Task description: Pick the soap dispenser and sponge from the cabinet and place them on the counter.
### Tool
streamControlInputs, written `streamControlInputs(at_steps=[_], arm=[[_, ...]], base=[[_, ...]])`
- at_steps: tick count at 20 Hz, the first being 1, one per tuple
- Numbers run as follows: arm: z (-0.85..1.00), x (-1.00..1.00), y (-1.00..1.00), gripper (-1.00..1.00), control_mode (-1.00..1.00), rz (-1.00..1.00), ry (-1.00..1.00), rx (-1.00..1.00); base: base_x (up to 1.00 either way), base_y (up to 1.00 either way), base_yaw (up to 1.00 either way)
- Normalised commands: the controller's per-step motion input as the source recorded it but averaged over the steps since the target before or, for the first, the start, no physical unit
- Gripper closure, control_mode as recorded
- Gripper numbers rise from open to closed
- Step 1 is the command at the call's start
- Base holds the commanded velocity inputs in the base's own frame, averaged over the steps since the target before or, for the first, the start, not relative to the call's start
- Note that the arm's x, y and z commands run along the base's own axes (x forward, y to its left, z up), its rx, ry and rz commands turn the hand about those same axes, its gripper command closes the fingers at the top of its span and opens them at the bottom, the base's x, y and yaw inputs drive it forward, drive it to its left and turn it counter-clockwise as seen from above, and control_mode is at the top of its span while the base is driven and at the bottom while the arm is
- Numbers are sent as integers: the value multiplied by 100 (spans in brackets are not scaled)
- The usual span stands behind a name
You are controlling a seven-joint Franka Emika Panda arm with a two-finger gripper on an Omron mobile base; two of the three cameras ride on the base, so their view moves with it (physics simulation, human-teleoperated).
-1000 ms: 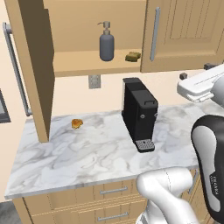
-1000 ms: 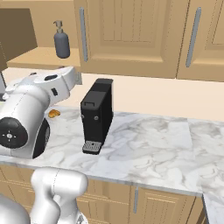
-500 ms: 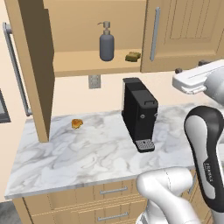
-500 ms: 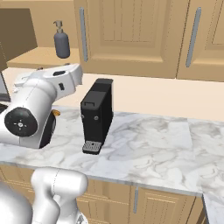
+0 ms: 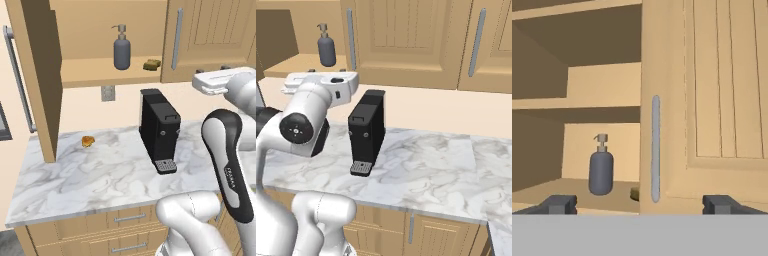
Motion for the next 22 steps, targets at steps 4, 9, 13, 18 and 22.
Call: streamControlInputs(at_steps=[4, 9, 13, 18, 22], arm=[[0, 51, 0, -100, -100, 0, 0, 12], [0, 44, 4, -100, -100, 0, 0, 7], [0, 41, 10, -100, -100, 0, 0, 4], [0, 41, 10, -100, -100, 0, 0, 2], [0, 56, 0, -100, -100, 0, 1, 2]], base=[[0, 0, 0], [0, 0, 0], [0, 0, 0], [0, 0, 0], [0, 0, 0]])
